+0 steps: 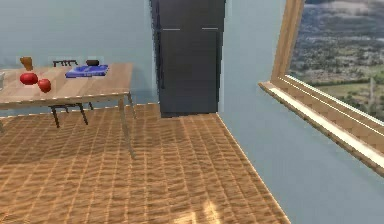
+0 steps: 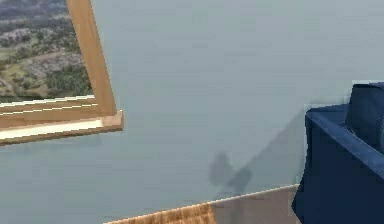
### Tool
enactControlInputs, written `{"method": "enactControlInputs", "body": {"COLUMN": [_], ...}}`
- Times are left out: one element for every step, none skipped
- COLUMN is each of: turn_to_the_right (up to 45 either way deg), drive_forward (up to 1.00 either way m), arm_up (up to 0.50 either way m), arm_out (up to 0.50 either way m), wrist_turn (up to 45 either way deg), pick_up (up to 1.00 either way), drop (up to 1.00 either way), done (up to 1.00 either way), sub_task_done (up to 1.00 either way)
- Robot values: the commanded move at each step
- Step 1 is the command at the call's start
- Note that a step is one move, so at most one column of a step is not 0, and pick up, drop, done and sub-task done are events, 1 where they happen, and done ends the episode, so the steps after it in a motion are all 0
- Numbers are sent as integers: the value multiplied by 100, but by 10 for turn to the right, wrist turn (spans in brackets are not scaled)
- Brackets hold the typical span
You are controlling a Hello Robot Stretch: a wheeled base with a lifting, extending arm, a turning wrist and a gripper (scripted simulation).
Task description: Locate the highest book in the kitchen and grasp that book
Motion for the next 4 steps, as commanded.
{"method": "enactControlInputs", "body": {"turn_to_the_right": [-30,0,0,-450], "drive_forward": [0,100,65,0], "arm_up": [0,0,0,0], "arm_out": [0,0,0,0], "wrist_turn": [0,0,0,0], "pick_up": [0,0,0,0], "drop": [0,0,0,0], "done": [0,0,0,0], "sub_task_done": [0,0,0,0]}}
